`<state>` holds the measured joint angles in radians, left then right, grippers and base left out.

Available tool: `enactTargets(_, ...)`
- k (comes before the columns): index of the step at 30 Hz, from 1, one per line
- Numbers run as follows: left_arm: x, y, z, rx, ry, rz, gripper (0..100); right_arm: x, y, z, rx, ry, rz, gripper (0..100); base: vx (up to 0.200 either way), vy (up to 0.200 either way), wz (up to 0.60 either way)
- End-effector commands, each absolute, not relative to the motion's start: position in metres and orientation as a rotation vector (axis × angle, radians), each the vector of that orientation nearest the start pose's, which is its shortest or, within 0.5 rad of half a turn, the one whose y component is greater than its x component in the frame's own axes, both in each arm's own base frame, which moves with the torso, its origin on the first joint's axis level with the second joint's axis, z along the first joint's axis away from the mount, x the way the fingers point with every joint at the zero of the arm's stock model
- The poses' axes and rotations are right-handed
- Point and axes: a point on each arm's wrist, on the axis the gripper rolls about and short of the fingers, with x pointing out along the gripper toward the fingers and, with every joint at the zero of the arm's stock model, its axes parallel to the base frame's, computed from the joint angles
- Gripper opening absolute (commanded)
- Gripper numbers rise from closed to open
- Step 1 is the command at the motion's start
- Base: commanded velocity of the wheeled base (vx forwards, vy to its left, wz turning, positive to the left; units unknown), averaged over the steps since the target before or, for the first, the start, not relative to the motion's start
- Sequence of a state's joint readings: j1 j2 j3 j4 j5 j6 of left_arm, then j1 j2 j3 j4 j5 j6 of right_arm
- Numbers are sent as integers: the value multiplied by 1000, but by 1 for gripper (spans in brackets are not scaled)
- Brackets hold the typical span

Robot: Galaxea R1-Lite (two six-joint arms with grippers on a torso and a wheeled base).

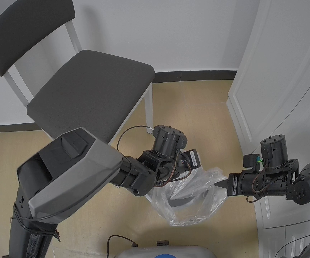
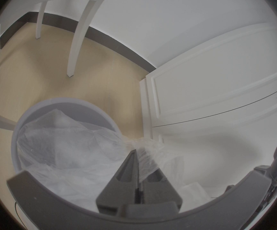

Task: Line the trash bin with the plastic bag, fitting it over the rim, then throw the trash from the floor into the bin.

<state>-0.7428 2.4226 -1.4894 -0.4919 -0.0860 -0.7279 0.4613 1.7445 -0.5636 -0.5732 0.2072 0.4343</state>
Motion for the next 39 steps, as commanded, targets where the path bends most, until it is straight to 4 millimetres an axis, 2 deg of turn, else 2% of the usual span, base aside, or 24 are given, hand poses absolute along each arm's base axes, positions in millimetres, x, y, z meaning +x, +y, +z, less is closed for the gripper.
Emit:
enactTargets(1, 363, -323, 40, -523, 726, -581, 0, 241, 130, 101, 319, 754, 514, 0, 0, 0, 0)
enactTargets(7, 374, -322, 23, -523, 740, -572, 0, 238, 137, 99, 314, 764, 536, 0, 0, 0, 0)
enactTargets(10, 378, -322, 22, -527, 735, -571, 0, 238, 137, 98, 313, 765, 537, 0, 0, 0, 0)
enactTargets(11, 386, -321, 25, -533, 722, -565, 0, 240, 138, 95, 312, 776, 532, 0, 0, 0, 0)
enactTargets(13, 391, -318, 28, -536, 721, -557, 0, 241, 139, 93, 312, 781, 530, 0, 0, 0, 0)
enactTargets(18, 406, -298, 33, -538, 709, -507, 0, 249, 143, 86, 331, 763, 526, 0, 0, 0, 0)
enactTargets(21, 424, -274, 46, -567, 660, -465, 0, 259, 147, 79, 388, 709, 494, 0, 0, 0, 0)
enactTargets(22, 424, -273, 47, -568, 658, -464, 0, 260, 148, 78, 391, 707, 491, 0, 0, 0, 0)
enactTargets(24, 432, -258, 60, -586, 623, -445, 0, 270, 152, 69, 426, 661, 452, 0, 0, 0, 0)
enactTargets(27, 436, -252, 65, -594, 603, -436, 0, 280, 153, 60, 456, 616, 427, 0, 0, 0, 0)
enactTargets(32, 433, -257, 65, -589, 591, -426, 0, 296, 146, 48, 487, 559, 384, 0, 0, 0, 0)
enactTargets(39, 425, -282, 67, -608, 487, -437, 0, 315, 126, 43, 522, 461, 337, 0, 0, 0, 0)
